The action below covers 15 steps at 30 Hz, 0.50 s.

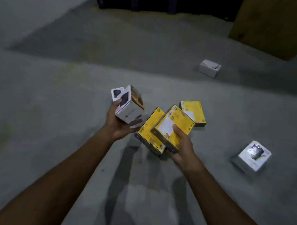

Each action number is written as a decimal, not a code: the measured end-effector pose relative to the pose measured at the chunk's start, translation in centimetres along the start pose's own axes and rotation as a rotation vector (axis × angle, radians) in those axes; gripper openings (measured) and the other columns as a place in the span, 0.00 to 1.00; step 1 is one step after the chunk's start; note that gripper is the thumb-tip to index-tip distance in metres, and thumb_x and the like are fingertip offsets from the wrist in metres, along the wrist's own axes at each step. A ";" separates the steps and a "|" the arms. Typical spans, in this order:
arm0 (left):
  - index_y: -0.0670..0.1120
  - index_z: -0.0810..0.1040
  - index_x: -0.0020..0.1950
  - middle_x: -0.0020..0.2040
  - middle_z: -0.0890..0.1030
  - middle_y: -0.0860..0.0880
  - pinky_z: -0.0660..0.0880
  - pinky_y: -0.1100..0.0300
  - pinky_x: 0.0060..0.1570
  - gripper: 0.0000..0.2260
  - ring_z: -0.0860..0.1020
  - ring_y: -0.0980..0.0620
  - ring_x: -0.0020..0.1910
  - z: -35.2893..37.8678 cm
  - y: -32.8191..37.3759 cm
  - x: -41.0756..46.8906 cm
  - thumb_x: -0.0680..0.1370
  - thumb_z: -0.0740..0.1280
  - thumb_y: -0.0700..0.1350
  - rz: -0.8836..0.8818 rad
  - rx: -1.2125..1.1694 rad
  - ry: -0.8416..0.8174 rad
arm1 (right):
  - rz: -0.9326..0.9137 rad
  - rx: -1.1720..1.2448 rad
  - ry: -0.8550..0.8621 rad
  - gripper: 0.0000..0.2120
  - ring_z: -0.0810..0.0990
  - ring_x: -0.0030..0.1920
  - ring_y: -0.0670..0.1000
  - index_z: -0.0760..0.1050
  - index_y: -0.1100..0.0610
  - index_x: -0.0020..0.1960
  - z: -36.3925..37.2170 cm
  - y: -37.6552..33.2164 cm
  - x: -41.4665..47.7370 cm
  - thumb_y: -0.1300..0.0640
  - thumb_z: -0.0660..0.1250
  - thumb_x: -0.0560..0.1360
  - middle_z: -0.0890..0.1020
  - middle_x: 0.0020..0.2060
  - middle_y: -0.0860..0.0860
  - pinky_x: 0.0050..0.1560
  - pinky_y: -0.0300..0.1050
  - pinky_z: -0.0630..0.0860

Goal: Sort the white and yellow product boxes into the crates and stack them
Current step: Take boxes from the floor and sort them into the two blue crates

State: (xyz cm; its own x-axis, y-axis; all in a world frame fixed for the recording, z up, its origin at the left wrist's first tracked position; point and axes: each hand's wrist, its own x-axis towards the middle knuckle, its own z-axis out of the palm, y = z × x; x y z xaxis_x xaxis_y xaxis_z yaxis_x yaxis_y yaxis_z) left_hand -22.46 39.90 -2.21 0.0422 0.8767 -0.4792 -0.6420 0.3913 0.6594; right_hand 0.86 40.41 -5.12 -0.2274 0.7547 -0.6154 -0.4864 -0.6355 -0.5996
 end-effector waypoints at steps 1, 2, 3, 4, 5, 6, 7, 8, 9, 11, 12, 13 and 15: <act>0.48 0.80 0.54 0.49 0.80 0.43 0.71 0.54 0.45 0.20 0.77 0.44 0.45 1.6 -0.3 0.3 0.72 0.65 0.61 -0.004 0.020 -0.003 | -0.017 -0.030 0.044 0.18 0.84 0.54 0.60 0.79 0.54 0.63 0.0 -0.6 -0.4 0.52 0.73 0.74 0.86 0.53 0.56 0.47 0.57 0.82; 0.48 0.81 0.55 0.49 0.81 0.44 0.73 0.54 0.46 0.19 0.78 0.44 0.46 3.6 -0.5 0.3 0.73 0.65 0.60 -0.018 0.064 -0.014 | -0.038 -0.053 0.097 0.20 0.84 0.54 0.61 0.79 0.54 0.63 0.1 -1.7 -1.0 0.52 0.74 0.72 0.86 0.53 0.56 0.44 0.56 0.82; 0.49 0.82 0.56 0.50 0.82 0.45 0.74 0.53 0.48 0.18 0.79 0.45 0.47 5.5 -0.6 0.2 0.74 0.65 0.59 -0.046 0.110 -0.024 | -0.059 -0.057 0.136 0.21 0.84 0.54 0.61 0.79 0.54 0.62 0.3 -2.9 -1.8 0.53 0.75 0.71 0.86 0.53 0.56 0.42 0.56 0.83; 0.49 0.82 0.58 0.50 0.82 0.45 0.75 0.53 0.50 0.18 0.80 0.45 0.47 7.3 -0.4 -0.2 0.75 0.65 0.58 -0.085 0.144 -0.032 | -0.077 -0.052 0.169 0.21 0.84 0.54 0.61 0.79 0.54 0.62 0.8 -4.3 -3.0 0.54 0.75 0.71 0.86 0.54 0.56 0.41 0.57 0.83; 0.49 0.81 0.60 0.50 0.83 0.44 0.75 0.52 0.52 0.19 0.80 0.45 0.48 9.3 0.4 -0.9 0.75 0.65 0.58 -0.119 0.156 -0.047 | -0.092 -0.043 0.191 0.21 0.85 0.53 0.61 0.78 0.55 0.63 1.3 -6.0 -4.3 0.55 0.76 0.71 0.86 0.53 0.56 0.42 0.58 0.83; 0.49 0.79 0.63 0.51 0.83 0.44 0.74 0.52 0.54 0.21 0.80 0.45 0.49 11.4 1.6 -1.9 0.75 0.66 0.58 -0.135 0.156 -0.076 | -0.104 -0.033 0.199 0.22 0.85 0.51 0.60 0.78 0.55 0.63 2.0 -8.0 -6.2 0.56 0.76 0.70 0.86 0.53 0.55 0.42 0.58 0.83; 0.49 0.78 0.65 0.53 0.83 0.45 0.74 0.51 0.56 0.22 0.79 0.45 0.51 13.5 3.0 -3.1 0.74 0.67 0.57 -0.139 0.146 -0.096 | -0.112 -0.023 0.203 0.22 0.86 0.49 0.59 0.78 0.56 0.63 2.7 -10.1 -8.3 0.57 0.76 0.70 0.86 0.52 0.55 0.41 0.56 0.83; 0.50 0.79 0.65 0.53 0.83 0.45 0.74 0.52 0.56 0.22 0.80 0.46 0.51 15.8 4.6 -4.5 0.73 0.69 0.57 -0.129 0.141 -0.113 | -0.117 -0.013 0.212 0.21 0.86 0.47 0.58 0.79 0.56 0.62 3.5 -12.4 -10.7 0.58 0.76 0.70 0.86 0.51 0.56 0.39 0.53 0.83; 0.50 0.82 0.61 0.51 0.84 0.46 0.76 0.55 0.54 0.20 0.81 0.47 0.49 18.4 6.4 -6.1 0.72 0.69 0.57 -0.117 0.135 -0.117 | -0.120 -0.012 0.218 0.19 0.86 0.44 0.57 0.80 0.57 0.61 4.2 -14.8 -13.0 0.58 0.76 0.70 0.86 0.50 0.56 0.38 0.50 0.83; 0.51 0.86 0.52 0.46 0.85 0.48 0.80 0.60 0.46 0.15 0.83 0.50 0.42 23.7 10.3 -9.7 0.74 0.65 0.56 -0.097 0.110 -0.133 | -0.131 -0.002 0.202 0.18 0.86 0.44 0.57 0.80 0.58 0.61 6.1 -19.6 -17.9 0.59 0.74 0.72 0.86 0.50 0.57 0.42 0.52 0.83; 0.51 0.87 0.50 0.46 0.86 0.48 0.80 0.61 0.44 0.15 0.84 0.51 0.42 26.2 12.3 -11.4 0.76 0.63 0.55 -0.093 0.102 -0.149 | -0.142 -0.005 0.188 0.19 0.86 0.46 0.58 0.79 0.59 0.62 7.4 -22.0 -20.5 0.59 0.73 0.72 0.86 0.51 0.57 0.48 0.57 0.83; 0.51 0.87 0.51 0.47 0.86 0.48 0.80 0.61 0.44 0.16 0.84 0.51 0.43 28.8 14.3 -13.3 0.77 0.61 0.55 -0.088 0.091 -0.162 | -0.157 -0.005 0.178 0.19 0.85 0.50 0.60 0.79 0.59 0.63 8.7 -24.3 -23.2 0.59 0.73 0.72 0.86 0.52 0.57 0.54 0.61 0.81; 0.50 0.85 0.57 0.51 0.85 0.48 0.80 0.59 0.47 0.16 0.84 0.50 0.47 34.1 18.3 -17.1 0.77 0.63 0.54 -0.085 0.085 -0.174 | -0.179 0.025 0.170 0.22 0.83 0.56 0.63 0.77 0.60 0.65 11.1 -29.3 -29.1 0.59 0.72 0.71 0.84 0.56 0.59 0.61 0.64 0.77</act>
State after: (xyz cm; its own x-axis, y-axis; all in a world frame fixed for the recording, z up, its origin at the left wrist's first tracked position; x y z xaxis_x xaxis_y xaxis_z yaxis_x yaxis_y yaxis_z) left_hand -8.77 41.60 37.80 0.2300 0.8718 -0.4325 -0.5637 0.4816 0.6711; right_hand 12.34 38.91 36.08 0.0081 0.8155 -0.5787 -0.5271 -0.4883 -0.6955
